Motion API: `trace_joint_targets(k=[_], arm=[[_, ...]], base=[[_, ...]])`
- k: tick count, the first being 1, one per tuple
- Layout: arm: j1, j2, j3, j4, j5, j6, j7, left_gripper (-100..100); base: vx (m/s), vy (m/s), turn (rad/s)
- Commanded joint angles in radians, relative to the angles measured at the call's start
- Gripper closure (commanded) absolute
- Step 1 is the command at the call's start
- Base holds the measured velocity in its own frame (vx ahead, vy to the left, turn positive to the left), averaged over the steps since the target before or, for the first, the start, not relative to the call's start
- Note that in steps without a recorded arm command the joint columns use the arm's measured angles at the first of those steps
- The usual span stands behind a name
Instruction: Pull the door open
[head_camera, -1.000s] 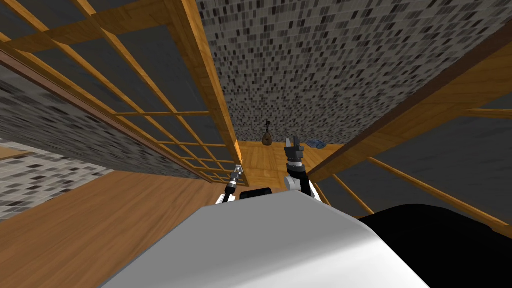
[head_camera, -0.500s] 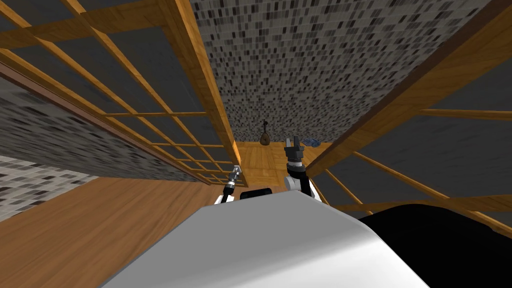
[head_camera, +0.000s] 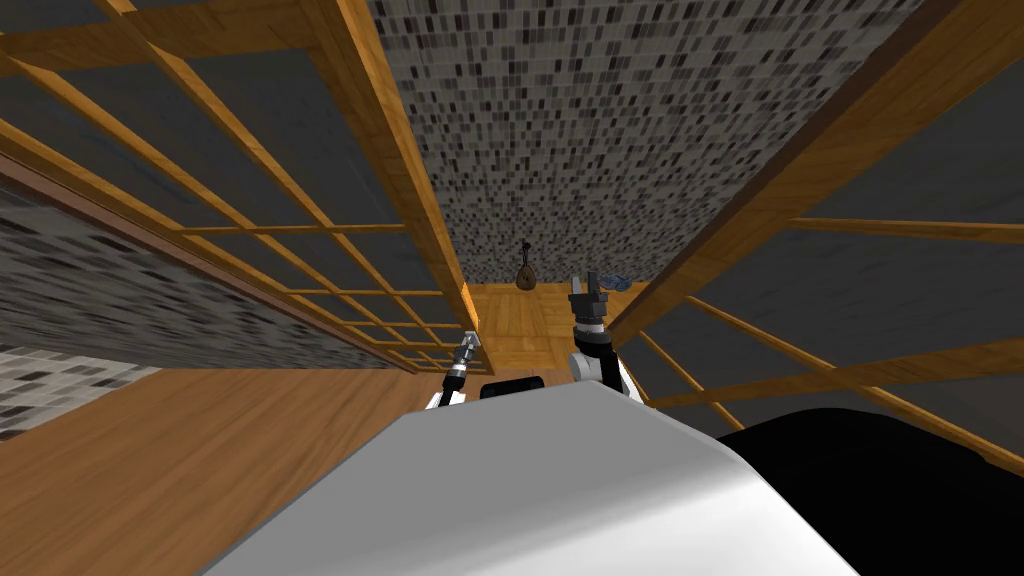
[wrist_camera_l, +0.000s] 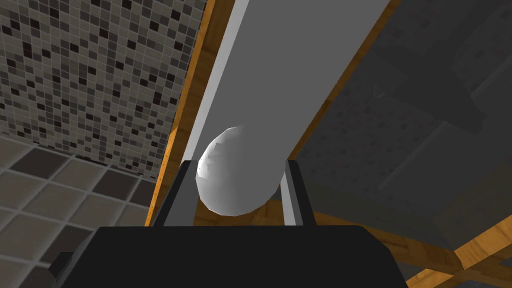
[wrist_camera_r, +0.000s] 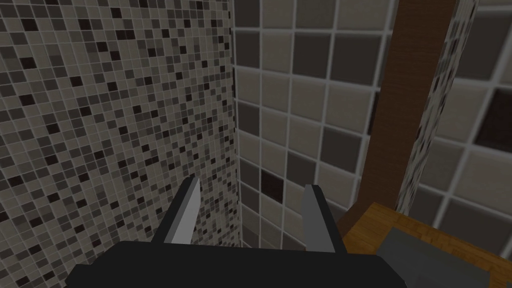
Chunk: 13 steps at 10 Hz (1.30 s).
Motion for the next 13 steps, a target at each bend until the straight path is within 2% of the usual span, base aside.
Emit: trace_joint_targets(k=[1, 3, 4, 5, 6, 8, 9, 10, 11, 12, 13], arm=[[0.004, -0.01, -0.015, 0.011, 0.005, 0.0, 0.033, 100], [0.009, 0.001, -0.018, 0.009, 0.038, -0.003, 0.092, 100], [0.009, 0.001, -0.018, 0.009, 0.038, -0.003, 0.105, 100], [0.012, 0.006, -0.019, 0.009, 0.055, -0.005, 0.14, 100], [0.012, 0.006, -0.019, 0.009, 0.055, -0.005, 0.142, 100], [0.018, 0.017, -0.022, 0.008, 0.093, -0.008, 0.205, 100], [0.018, 0.017, -0.022, 0.008, 0.093, -0.008, 0.221, 100], [0.021, 0.022, -0.023, 0.007, 0.113, -0.01, 0.251, 100], [0.021, 0.022, -0.023, 0.007, 0.113, -0.01, 0.261, 100], [0.024, 0.027, -0.024, 0.006, 0.132, -0.012, 0.295, 100], [0.024, 0.027, -0.024, 0.006, 0.132, -0.012, 0.3, 100]], base=[[-0.035, 0.006, -0.058], [-0.04, 0.008, -0.14], [-0.025, 0.001, -0.051], [-0.022, -0.004, -0.051], [-0.022, -0.005, -0.069], [-0.043, 0.0, -0.139], [-0.031, 0.005, -0.067], [-0.024, -0.001, -0.126], [-0.03, 0.006, -0.041], [-0.033, -0.005, -0.119], [-0.025, 0.002, -0.052]])
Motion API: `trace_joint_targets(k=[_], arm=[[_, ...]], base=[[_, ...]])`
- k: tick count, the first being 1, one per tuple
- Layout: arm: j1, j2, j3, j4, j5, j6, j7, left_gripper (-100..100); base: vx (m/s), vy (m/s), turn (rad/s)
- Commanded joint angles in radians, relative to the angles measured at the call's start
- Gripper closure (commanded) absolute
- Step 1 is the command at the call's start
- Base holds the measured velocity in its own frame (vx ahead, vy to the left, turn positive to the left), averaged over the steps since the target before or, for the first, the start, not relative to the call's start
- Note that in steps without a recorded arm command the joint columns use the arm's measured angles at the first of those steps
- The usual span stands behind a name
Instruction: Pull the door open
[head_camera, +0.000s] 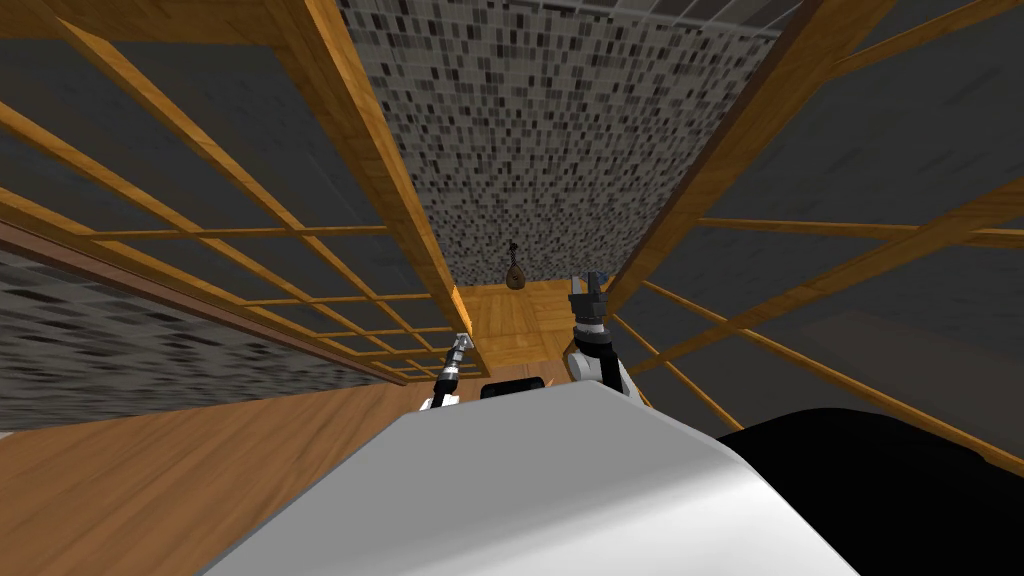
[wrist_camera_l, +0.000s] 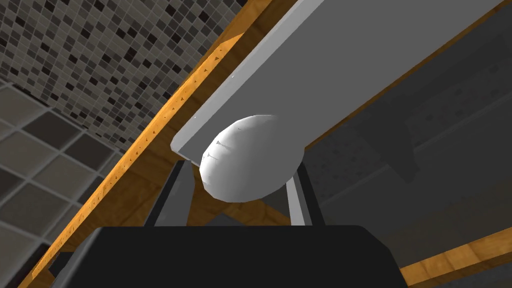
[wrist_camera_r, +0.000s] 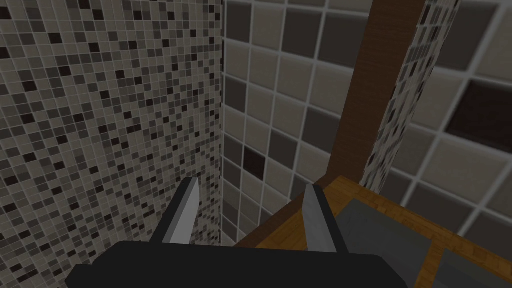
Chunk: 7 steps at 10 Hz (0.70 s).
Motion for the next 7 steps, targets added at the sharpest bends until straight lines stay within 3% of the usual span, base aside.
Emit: trace_joint_targets(k=[1, 6, 7], arm=[[0.004, -0.016, -0.026, 0.021, 0.014, -0.005, 0.049, 100], [0.004, -0.016, -0.026, 0.021, 0.014, -0.005, 0.049, 100], [0.007, -0.011, -0.027, 0.02, 0.035, -0.007, 0.091, 100]], base=[[-0.029, 0.013, -0.119], [-0.005, -0.001, -0.001], [-0.025, -0.002, -0.136]])
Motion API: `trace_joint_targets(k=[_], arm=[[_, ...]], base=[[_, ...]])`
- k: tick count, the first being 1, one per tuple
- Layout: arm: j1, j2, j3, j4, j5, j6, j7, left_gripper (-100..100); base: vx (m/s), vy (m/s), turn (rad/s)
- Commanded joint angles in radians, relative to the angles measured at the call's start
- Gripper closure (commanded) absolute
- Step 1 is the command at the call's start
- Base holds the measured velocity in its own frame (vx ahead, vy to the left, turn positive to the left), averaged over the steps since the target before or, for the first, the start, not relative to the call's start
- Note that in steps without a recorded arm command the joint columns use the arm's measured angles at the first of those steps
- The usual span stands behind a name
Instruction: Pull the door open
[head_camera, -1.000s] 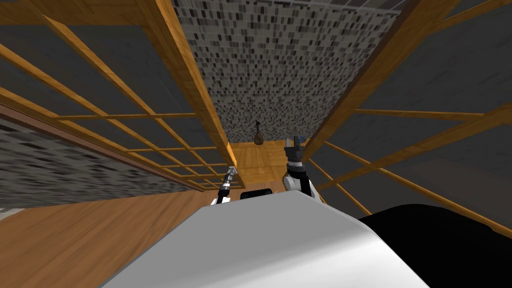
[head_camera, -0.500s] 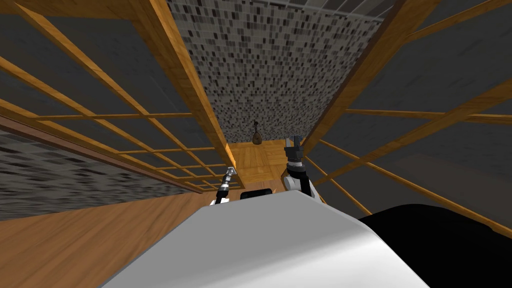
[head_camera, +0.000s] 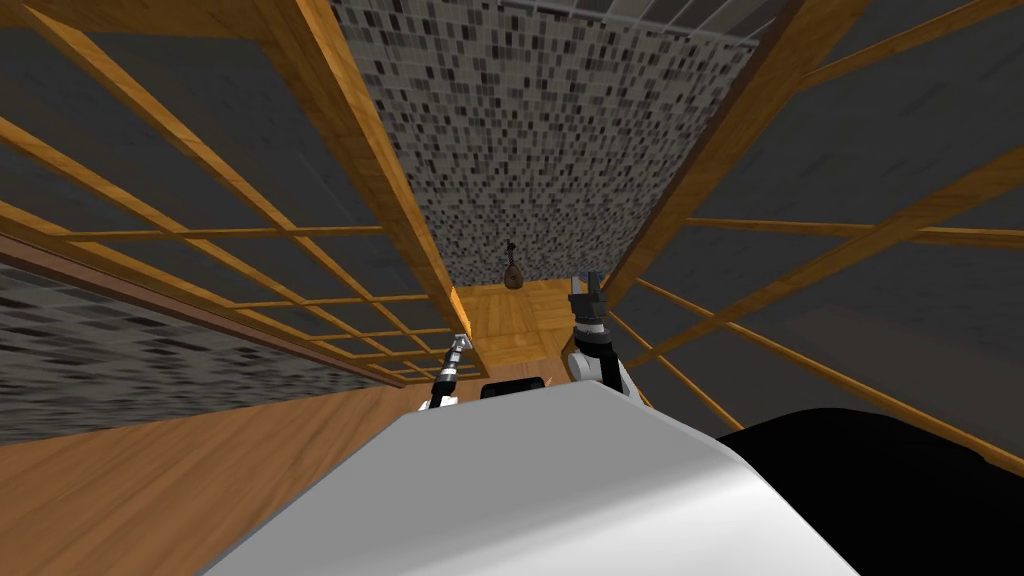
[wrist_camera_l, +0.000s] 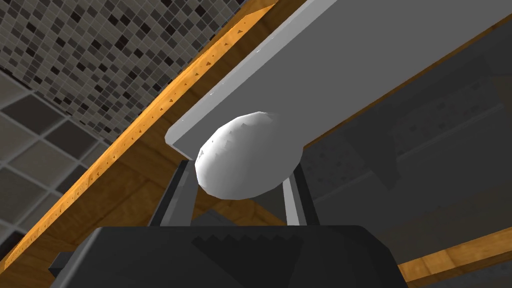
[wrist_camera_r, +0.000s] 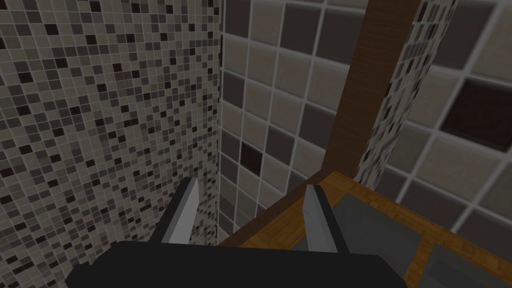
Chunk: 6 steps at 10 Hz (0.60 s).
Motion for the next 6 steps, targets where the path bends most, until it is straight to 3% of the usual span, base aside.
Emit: trace_joint_targets(k=[1, 2, 6], arm=[[-0.008, -0.02, -0.026, 0.033, 0.001, -0.011, 0.024, 100], [-0.005, -0.015, -0.028, 0.032, 0.022, -0.013, 0.065, 100], [-0.005, -0.015, -0.028, 0.032, 0.022, -0.013, 0.065, 100]], base=[[-0.03, 0.01, -0.071], [-0.029, 0.014, -0.119], [-0.012, -0.004, -0.006]])
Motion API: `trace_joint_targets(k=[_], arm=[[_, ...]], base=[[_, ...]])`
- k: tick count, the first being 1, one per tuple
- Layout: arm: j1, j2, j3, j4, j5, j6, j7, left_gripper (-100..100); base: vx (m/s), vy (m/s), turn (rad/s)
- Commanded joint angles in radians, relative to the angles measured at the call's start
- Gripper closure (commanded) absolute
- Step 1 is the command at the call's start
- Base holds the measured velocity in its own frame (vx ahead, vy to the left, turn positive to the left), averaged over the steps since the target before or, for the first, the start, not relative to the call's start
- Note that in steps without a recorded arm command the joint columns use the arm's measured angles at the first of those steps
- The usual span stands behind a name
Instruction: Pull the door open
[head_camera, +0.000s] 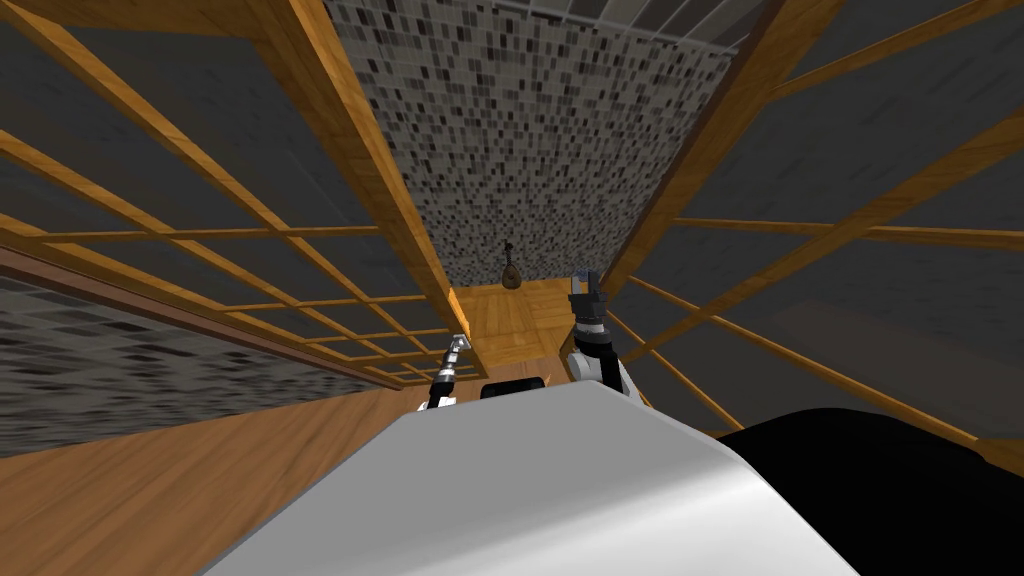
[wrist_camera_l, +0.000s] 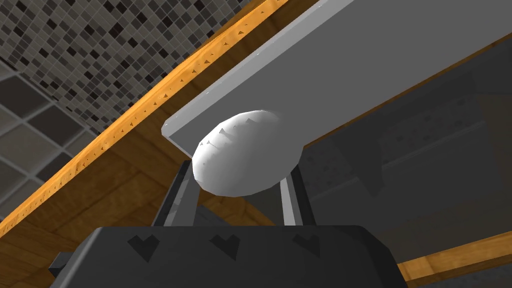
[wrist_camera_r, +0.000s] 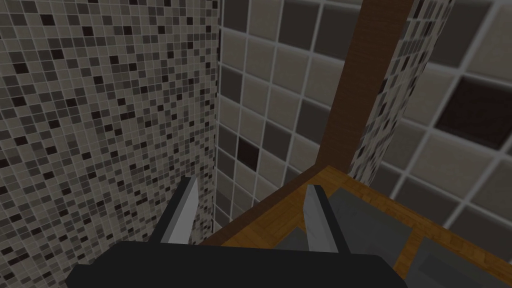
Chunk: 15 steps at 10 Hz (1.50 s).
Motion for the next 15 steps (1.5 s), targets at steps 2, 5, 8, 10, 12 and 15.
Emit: trace_joint_targets(k=[2, 5, 8, 10, 12, 15], arm=[[-0.002, -0.028, -0.028, 0.017, -0.011, -0.004, -0.003, 100], [-0.002, -0.028, -0.028, 0.017, -0.011, -0.004, -0.003, 100], [-0.019, -0.003, 0.014, 0.044, 0.008, -0.027, 0.07, 100], [-0.021, -0.002, 0.02, 0.047, 0.012, -0.027, 0.117, 100], [-0.023, -0.001, 0.029, 0.051, 0.018, -0.026, 0.174, 100], [-0.025, 0.0, 0.038, 0.056, 0.024, -0.024, 0.242, 100]], base=[[-0.001, 0.004, -0.011], [0.004, -0.001, 0.007], [-0.023, 0.015, -0.051], [-0.025, -0.004, -0.076], [-0.027, -0.004, -0.093], [-0.027, 0.003, -0.067]])
